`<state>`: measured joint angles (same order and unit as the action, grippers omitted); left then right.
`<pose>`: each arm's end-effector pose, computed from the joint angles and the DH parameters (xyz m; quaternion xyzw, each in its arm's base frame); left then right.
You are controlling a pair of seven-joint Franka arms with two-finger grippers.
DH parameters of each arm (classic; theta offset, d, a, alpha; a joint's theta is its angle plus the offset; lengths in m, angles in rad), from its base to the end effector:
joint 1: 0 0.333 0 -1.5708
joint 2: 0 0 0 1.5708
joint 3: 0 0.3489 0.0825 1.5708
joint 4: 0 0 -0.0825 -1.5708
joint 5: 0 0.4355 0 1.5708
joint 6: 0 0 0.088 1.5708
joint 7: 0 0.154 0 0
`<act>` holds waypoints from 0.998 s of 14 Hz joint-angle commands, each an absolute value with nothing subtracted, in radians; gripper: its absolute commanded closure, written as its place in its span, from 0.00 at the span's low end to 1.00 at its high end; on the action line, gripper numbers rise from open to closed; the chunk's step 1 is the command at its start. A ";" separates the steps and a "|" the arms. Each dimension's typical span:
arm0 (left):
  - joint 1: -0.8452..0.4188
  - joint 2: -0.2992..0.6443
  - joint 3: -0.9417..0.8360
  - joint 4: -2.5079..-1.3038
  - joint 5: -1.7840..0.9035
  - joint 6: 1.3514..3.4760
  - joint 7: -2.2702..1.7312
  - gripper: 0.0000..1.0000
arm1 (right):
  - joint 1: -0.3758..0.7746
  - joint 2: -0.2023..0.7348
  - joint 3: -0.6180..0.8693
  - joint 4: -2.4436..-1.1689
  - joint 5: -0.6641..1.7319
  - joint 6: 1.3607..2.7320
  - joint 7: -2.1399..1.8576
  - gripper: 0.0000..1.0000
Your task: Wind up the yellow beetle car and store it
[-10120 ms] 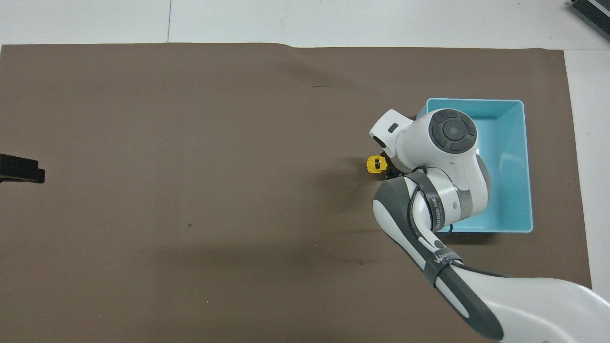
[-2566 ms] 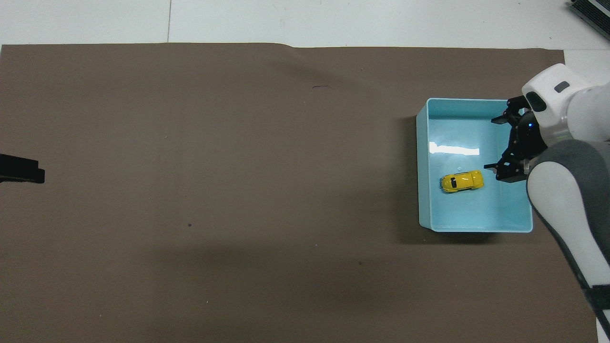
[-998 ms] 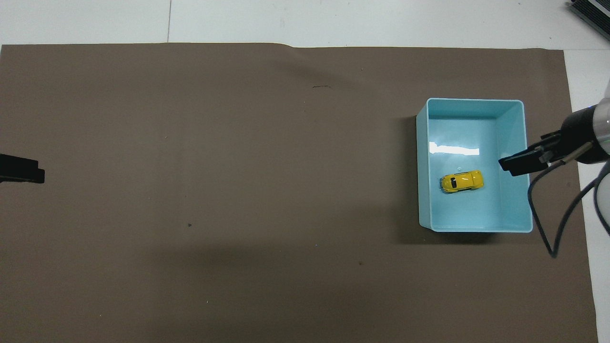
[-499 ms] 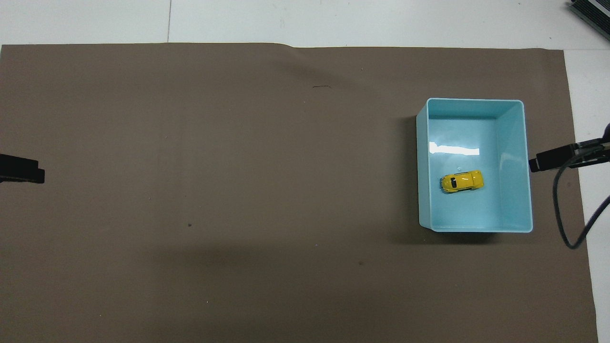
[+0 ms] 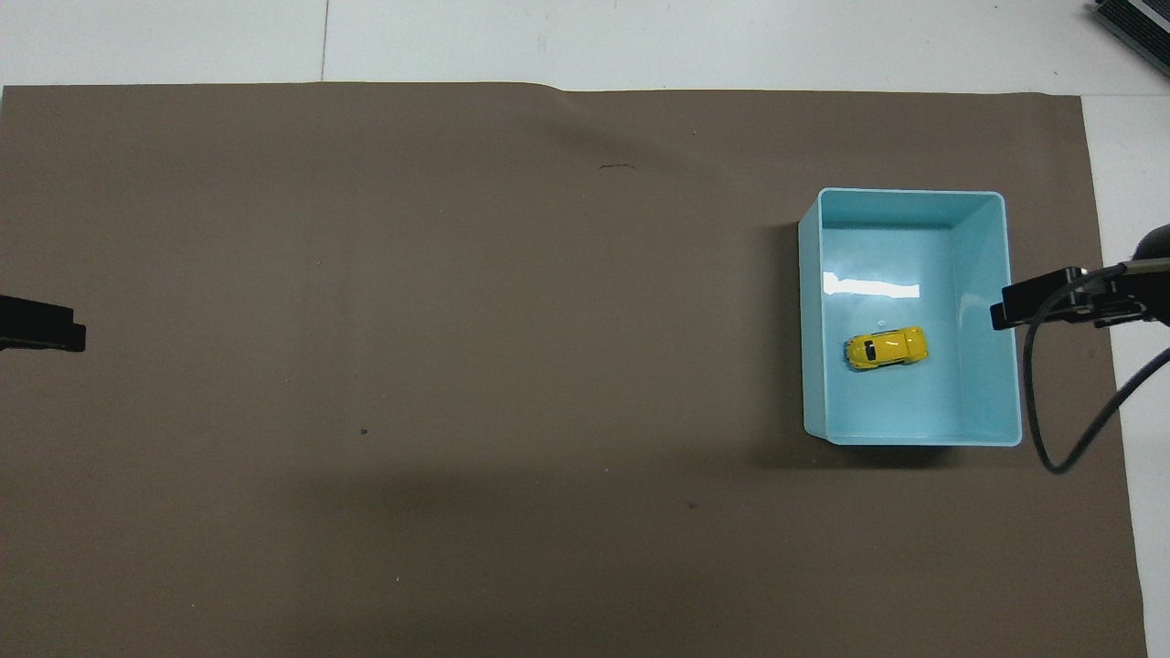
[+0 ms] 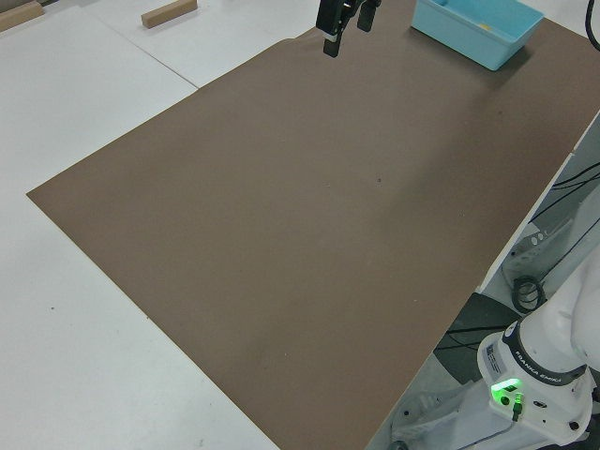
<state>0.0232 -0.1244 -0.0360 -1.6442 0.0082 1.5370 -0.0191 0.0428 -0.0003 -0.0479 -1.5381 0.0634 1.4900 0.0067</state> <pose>0.5599 -0.0071 0.6415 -0.9999 -0.0034 -0.0087 0.0062 0.5955 0.0071 0.6210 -0.9992 0.0041 0.0239 0.0316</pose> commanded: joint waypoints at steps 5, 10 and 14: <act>0.044 -0.133 -0.048 -1.640 -0.003 1.522 -0.015 0.00 | 0.037 0.006 -0.032 -1.514 0.005 1.448 0.023 0.00; 0.044 -0.133 -0.048 -1.640 -0.003 1.522 -0.015 0.00 | 0.035 0.006 -0.020 -1.514 -0.008 1.456 0.005 0.00; 0.044 -0.133 -0.048 -1.640 -0.003 1.522 -0.015 0.00 | 0.035 0.006 -0.021 -1.514 -0.011 1.480 0.009 0.00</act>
